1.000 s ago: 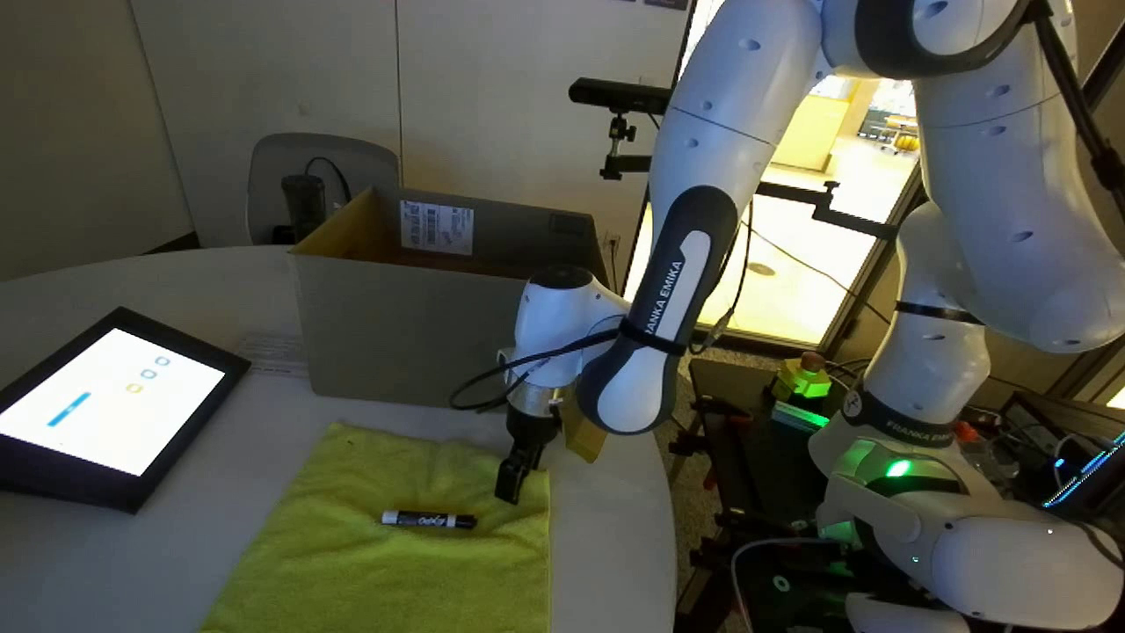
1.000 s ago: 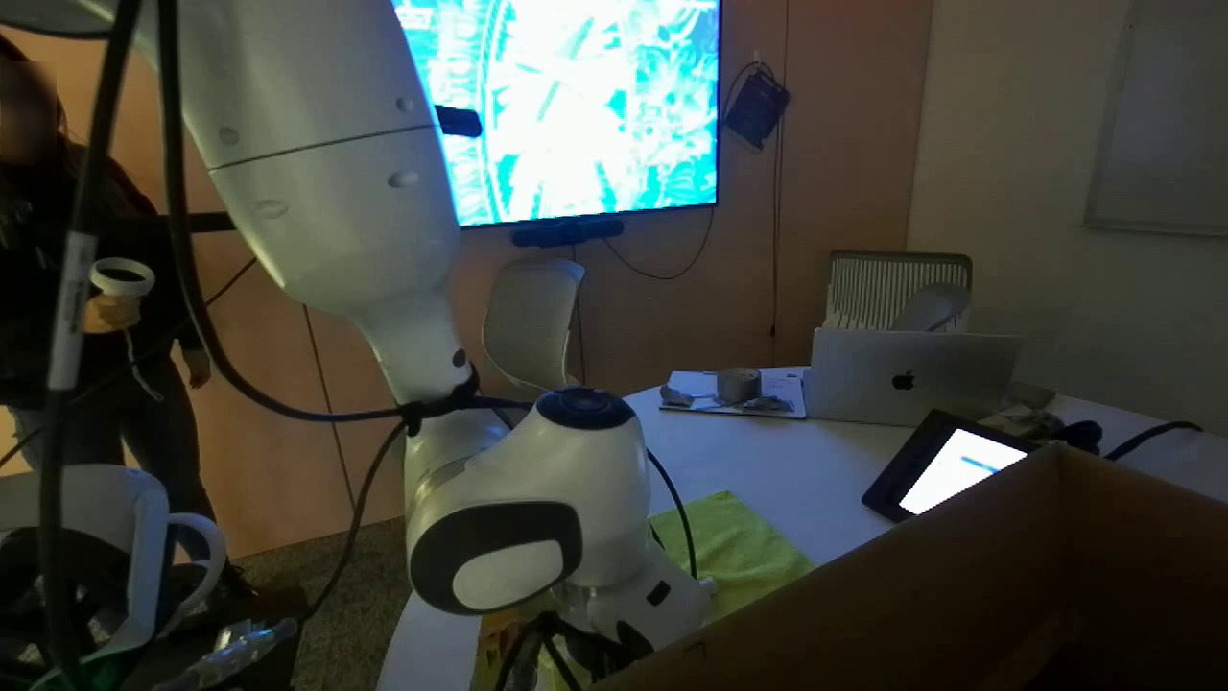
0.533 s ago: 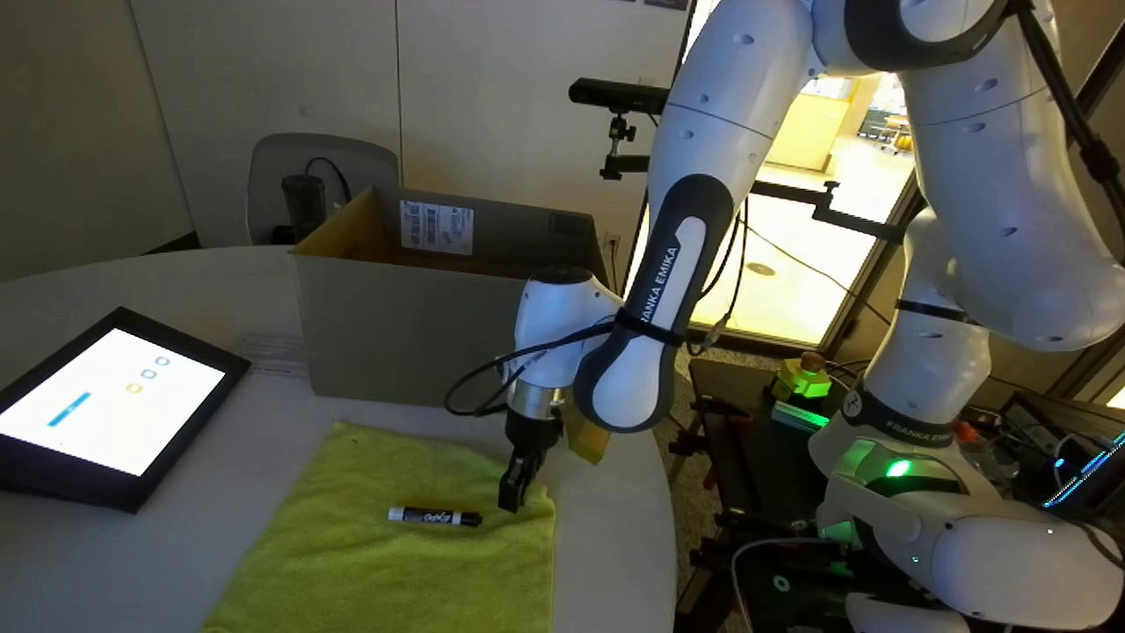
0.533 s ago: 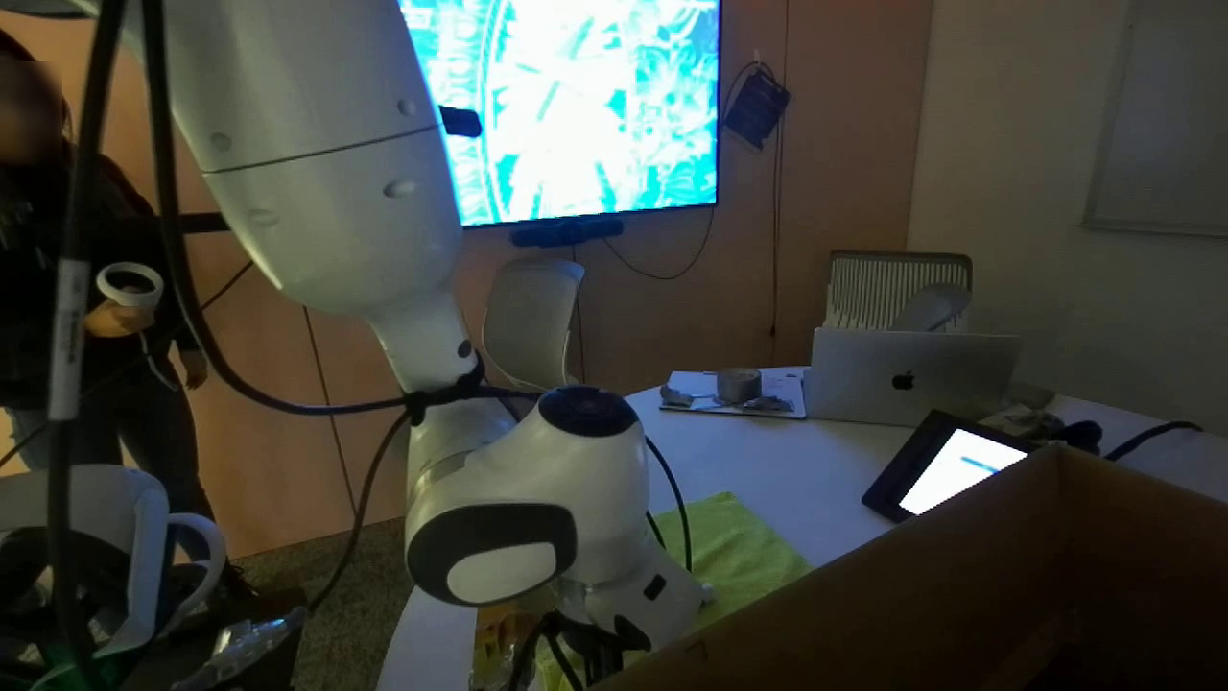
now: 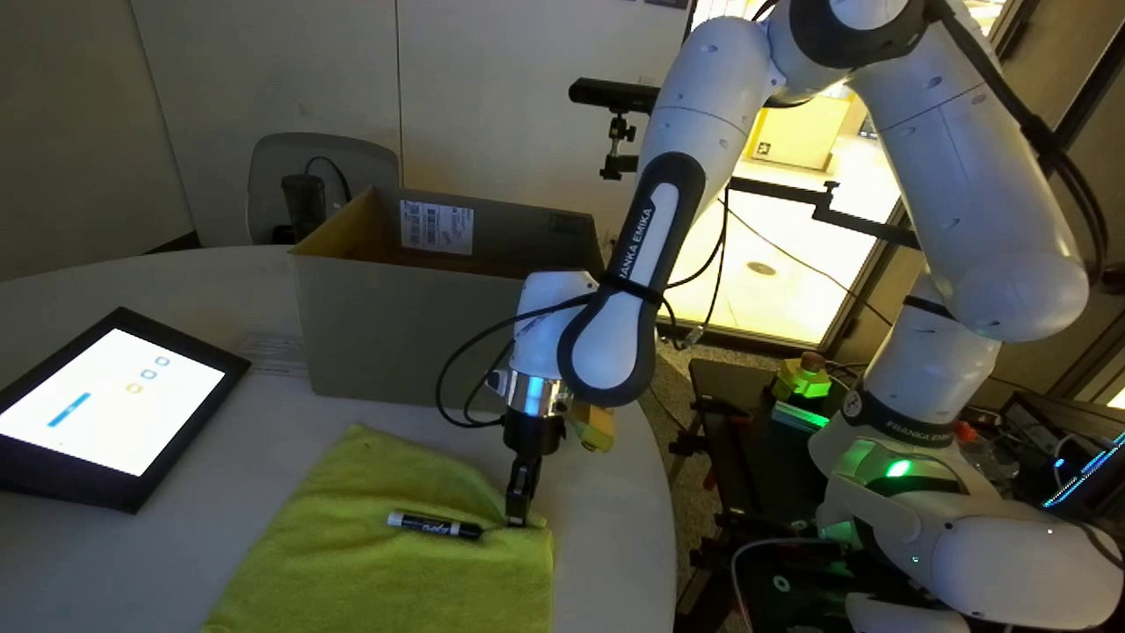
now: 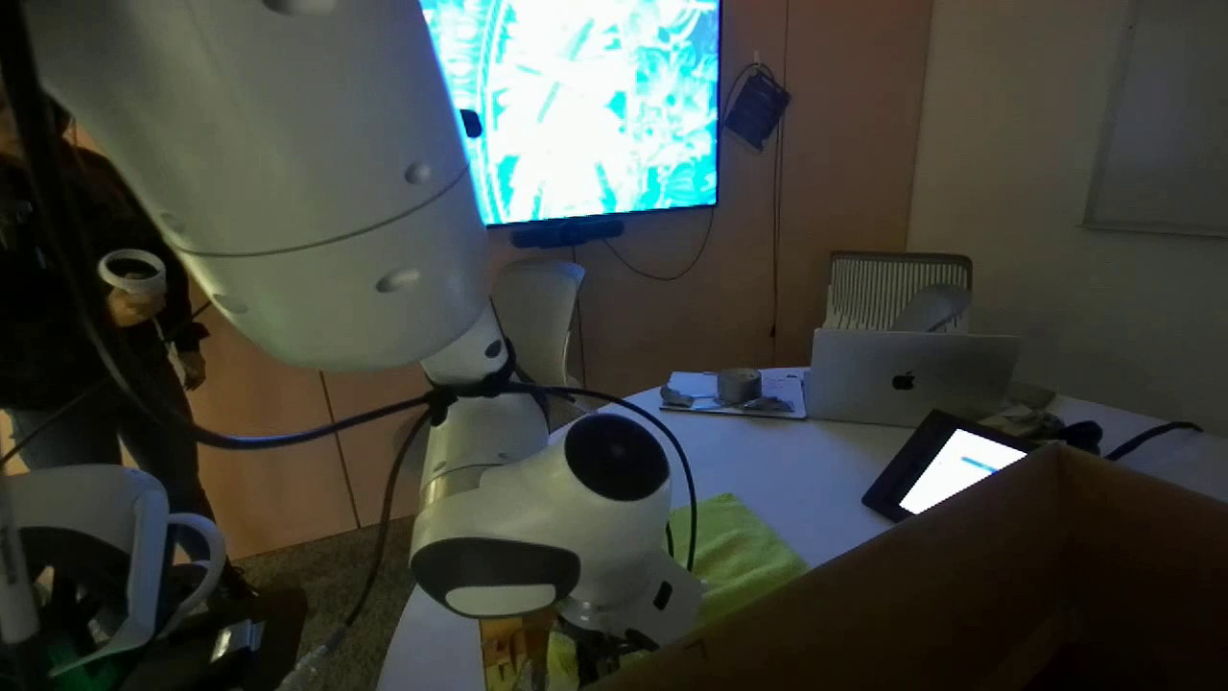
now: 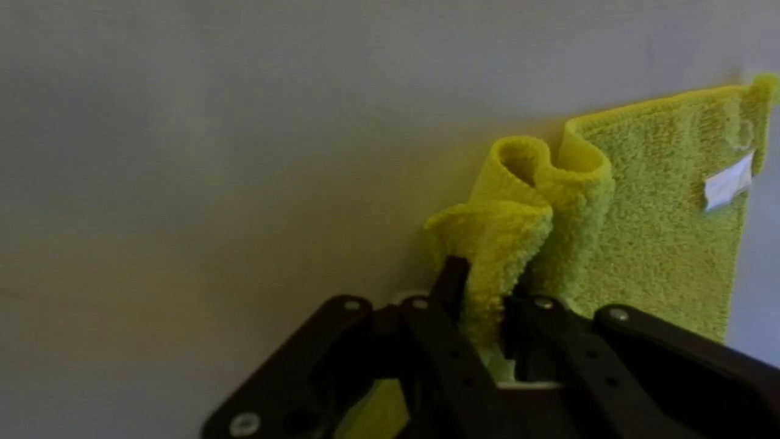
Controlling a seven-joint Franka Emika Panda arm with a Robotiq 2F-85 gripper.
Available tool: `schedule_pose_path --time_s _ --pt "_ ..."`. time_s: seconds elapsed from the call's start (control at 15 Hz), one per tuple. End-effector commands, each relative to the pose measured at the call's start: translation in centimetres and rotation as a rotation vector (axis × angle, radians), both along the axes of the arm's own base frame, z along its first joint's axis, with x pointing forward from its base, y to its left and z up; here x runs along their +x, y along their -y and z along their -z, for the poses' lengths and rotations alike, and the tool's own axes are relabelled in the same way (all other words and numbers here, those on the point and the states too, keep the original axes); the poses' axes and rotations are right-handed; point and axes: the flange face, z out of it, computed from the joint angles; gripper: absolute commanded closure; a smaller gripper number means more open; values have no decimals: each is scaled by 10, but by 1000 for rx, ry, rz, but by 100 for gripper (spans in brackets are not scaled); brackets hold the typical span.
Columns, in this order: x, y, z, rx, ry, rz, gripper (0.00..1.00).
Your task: Put the marker on the towel, fold the towel, and then put the folded towel in the box
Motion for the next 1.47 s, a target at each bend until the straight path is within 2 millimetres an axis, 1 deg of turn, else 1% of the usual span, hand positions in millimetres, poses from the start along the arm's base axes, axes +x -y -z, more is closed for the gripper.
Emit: schedule_pose_path --time_s 0.0,0.07,0.2,0.47,0.6,0.73,0.93,1.07,1.27,1.4 --pt "7 2 -5 86 32 -45 92" --pt "8 2 -6 106 43 -59 94" --pt "10 4 -14 141 73 -76 95" --pt "16 1 -31 196 125 -121 94" --pt "17 -5 -36 219 142 -149 94" --pt "18 -15 -40 239 152 -181 94" --pt "18 -40 -42 257 150 -248 94" --pt "17 -61 -45 273 148 -300 94" --pt "13 -100 -54 287 148 -409 94" --pt "8 -131 -59 282 138 -483 94"
